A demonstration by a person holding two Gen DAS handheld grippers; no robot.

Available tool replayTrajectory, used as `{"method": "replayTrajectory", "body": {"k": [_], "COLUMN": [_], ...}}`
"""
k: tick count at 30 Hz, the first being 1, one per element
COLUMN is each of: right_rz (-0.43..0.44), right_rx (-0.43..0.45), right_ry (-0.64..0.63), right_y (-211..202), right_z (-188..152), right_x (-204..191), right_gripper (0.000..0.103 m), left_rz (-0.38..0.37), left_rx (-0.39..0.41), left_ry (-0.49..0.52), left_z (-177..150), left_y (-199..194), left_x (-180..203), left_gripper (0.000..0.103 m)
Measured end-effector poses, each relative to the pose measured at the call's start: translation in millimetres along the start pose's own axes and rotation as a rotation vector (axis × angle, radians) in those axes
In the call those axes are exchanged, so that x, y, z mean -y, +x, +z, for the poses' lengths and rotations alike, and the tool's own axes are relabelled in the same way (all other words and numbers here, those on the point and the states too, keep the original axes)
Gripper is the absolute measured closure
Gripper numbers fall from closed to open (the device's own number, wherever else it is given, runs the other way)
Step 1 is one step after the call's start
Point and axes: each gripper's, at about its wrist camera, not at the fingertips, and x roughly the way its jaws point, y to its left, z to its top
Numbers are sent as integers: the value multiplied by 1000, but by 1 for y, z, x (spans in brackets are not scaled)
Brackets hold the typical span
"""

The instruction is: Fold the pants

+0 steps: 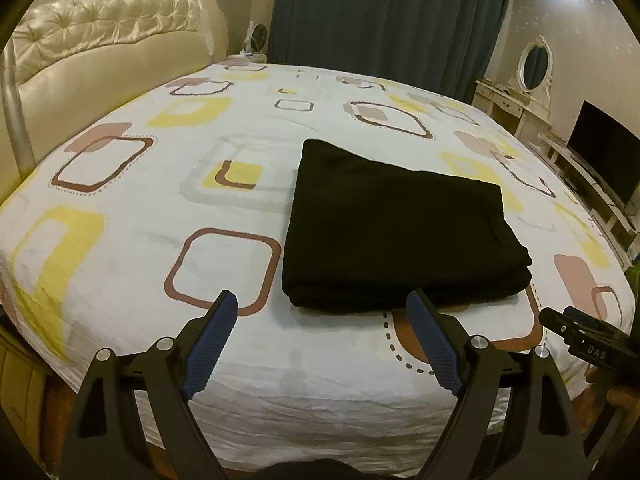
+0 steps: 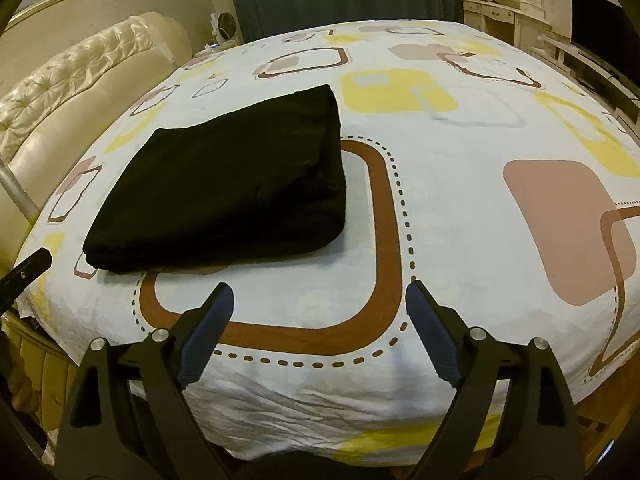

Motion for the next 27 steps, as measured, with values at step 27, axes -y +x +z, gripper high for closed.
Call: {"method": "replayTrajectory", "body": {"k": [27], "right_rz": [-1], "right_rx": [-29], "right_ry": [14], "right_y": [9], "right_z": [-5], "right_x": [1], "right_gripper": [14], "left_rz": [12], "left_rx": [36], "left_ry": [100], "left_z": [0], "left_y": [-5], "left_x": [15], "left_gripper": [17]}}
